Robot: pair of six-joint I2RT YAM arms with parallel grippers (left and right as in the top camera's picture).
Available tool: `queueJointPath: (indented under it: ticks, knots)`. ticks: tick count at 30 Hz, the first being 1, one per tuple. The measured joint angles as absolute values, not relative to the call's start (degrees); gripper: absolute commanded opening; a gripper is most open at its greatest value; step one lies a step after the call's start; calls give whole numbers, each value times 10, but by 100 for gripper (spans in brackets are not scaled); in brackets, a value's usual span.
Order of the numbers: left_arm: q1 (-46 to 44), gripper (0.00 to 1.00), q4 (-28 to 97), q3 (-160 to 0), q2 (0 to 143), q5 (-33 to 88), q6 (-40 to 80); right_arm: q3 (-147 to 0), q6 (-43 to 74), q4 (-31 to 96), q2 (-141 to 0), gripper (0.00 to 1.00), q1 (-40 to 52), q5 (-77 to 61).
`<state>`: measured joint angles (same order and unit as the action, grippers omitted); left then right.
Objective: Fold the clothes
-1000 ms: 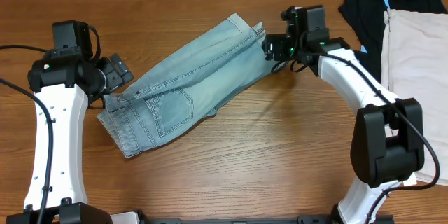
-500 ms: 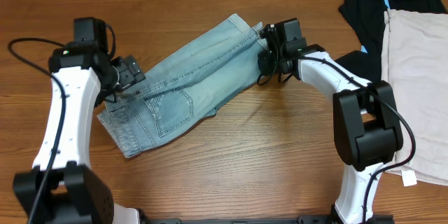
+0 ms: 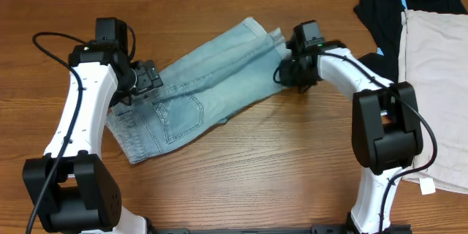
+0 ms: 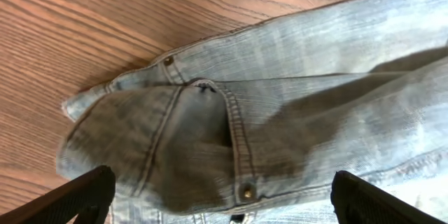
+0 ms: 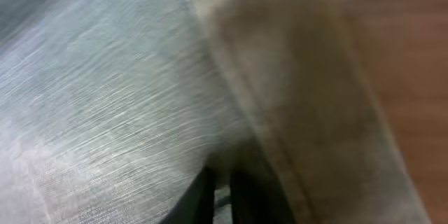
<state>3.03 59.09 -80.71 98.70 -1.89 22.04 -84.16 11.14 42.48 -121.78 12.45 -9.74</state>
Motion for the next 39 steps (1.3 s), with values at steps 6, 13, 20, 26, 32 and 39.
queueJointPath:
  ticks: [6, 13, 20, 26, 32, 39]
  knots:
    - [11, 100, 572, -807, 987, -19, 205, -845, 154, 515, -1215, 4, 86, -119]
    - [-49, 100, 554, -807, 987, -19, 171, -842, 170, 649, -1214, 4, 71, -121]
    - [-68, 100, 574, -807, 987, -21, 163, -815, 173, 681, -1197, 13, 71, -115]
    - [-68, 88, 621, -804, 987, -56, 161, -804, 162, 596, -1076, 71, 71, -102]
    - [-67, 57, 617, -761, 987, -103, 166, -806, 142, 468, -1056, 78, 71, -99]
    - [-67, 7, 615, -761, 988, -127, 173, -806, 116, 412, -1103, 77, 67, -49]
